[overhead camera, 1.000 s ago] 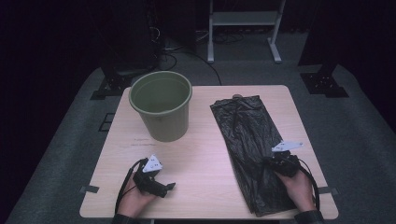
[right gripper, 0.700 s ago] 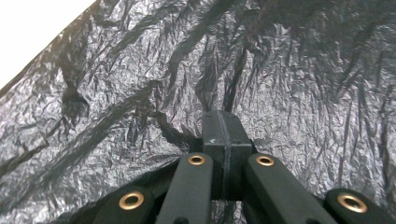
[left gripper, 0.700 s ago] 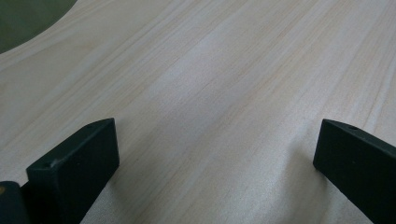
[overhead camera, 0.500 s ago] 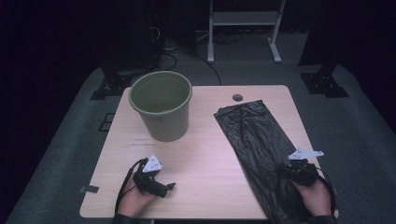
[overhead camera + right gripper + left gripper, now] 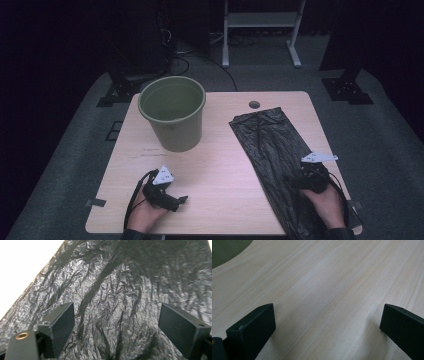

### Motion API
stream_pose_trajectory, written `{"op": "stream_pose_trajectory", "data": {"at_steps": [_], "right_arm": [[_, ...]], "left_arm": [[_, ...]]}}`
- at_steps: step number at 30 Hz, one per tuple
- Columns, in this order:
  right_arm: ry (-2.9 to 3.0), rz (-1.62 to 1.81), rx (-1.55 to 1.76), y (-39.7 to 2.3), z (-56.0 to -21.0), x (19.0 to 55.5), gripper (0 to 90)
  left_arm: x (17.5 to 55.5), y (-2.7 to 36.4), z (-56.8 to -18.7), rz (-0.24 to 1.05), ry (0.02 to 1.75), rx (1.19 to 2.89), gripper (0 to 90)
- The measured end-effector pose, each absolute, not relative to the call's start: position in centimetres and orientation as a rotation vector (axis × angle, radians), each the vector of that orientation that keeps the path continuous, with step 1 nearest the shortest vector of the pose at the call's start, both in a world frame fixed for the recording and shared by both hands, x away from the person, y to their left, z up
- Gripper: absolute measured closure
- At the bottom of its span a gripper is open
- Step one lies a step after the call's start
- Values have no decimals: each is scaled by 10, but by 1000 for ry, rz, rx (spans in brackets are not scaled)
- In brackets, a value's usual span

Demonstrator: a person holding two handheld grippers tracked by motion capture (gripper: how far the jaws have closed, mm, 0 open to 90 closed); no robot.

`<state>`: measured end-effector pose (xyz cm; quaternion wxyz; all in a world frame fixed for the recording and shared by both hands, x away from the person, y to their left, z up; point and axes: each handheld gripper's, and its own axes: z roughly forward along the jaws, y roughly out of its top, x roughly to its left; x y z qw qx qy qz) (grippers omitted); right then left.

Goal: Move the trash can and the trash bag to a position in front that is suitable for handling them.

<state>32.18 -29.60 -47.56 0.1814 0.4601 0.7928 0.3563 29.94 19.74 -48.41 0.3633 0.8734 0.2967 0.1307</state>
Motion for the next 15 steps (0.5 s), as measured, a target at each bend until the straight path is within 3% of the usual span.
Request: {"op": "stream_pose_trajectory", "data": {"at_steps": [15], "right_arm": [[2227,970,1293,-294,-487,324,98]], "left_arm": [[299,200,-482,317,801,2211,0]]}}
